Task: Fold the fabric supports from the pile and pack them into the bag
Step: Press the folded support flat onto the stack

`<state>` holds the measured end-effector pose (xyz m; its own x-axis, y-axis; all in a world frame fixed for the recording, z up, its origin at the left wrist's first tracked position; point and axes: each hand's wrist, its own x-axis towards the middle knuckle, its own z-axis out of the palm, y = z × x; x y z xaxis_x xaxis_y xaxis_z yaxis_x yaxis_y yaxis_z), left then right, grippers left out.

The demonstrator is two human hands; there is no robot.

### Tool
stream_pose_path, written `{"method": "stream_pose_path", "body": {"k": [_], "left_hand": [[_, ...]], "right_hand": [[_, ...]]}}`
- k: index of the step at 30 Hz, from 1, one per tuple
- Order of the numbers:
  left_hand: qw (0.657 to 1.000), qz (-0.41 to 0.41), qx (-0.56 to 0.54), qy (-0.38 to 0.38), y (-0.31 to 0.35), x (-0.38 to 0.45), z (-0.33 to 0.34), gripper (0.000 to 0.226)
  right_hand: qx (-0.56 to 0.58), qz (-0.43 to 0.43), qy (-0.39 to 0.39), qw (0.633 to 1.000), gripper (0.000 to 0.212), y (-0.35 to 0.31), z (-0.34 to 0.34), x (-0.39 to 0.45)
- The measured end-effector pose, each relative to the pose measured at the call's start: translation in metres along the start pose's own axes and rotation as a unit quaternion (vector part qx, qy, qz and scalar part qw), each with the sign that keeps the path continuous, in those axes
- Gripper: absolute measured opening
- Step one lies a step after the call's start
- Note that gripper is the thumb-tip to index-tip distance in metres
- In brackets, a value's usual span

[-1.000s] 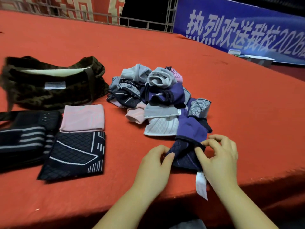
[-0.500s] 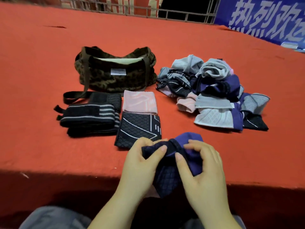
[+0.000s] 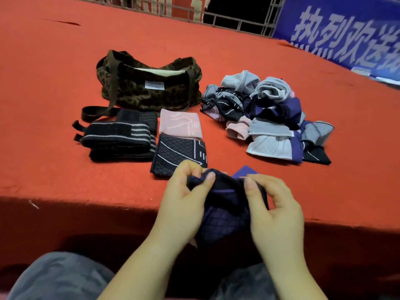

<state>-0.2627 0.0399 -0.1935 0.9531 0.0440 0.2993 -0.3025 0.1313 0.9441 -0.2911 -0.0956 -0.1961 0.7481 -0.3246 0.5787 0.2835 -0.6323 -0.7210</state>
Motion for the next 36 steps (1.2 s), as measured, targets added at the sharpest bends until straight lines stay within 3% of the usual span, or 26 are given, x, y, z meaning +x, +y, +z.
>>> {"method": "stream_pose_path", "body": {"k": [6,14,17,21,27,29,33,36], "left_hand": [[0.987,-0.072,-0.043,0.138,0.001,0.003,-0.021,0.027],[0.958,-0.113,-0.133,0.228,0.018,0.003,-0.055,0.02],[0.958,-0.098,-0.088,0.256,0.018,0.002,-0.065,0.021],[0.981,-0.095,0.051,0.163,0.014,-0.006,-0.054,0.02],[0.985,-0.111,0.132,0.01,0.019,-0.013,-0.059,0.016],[0.976,-0.087,0.195,-0.052,0.021,-0.016,-0.058,0.02],[0.928,-0.034,0.306,-0.209,0.025,-0.028,-0.036,0.064],[0.906,0.041,0.363,-0.213,0.017,-0.037,-0.016,0.04]], "right_hand": [[0.03,0.095,0.046,0.994,0.017,0.006,-0.026,0.007],[0.061,0.164,0.142,0.974,0.025,0.018,-0.052,0.011],[0.099,0.179,0.155,0.966,0.031,0.018,-0.055,0.01],[0.11,0.157,0.083,0.978,0.031,0.008,-0.045,0.007],[0.108,0.088,-0.008,0.99,0.029,-0.011,-0.05,0.017],[0.119,0.075,-0.039,0.989,0.029,-0.018,-0.047,0.018],[0.13,0.062,-0.098,0.985,0.028,-0.029,-0.028,0.008],[0.144,0.055,-0.111,0.982,0.032,-0.036,-0.018,0.0]]}}
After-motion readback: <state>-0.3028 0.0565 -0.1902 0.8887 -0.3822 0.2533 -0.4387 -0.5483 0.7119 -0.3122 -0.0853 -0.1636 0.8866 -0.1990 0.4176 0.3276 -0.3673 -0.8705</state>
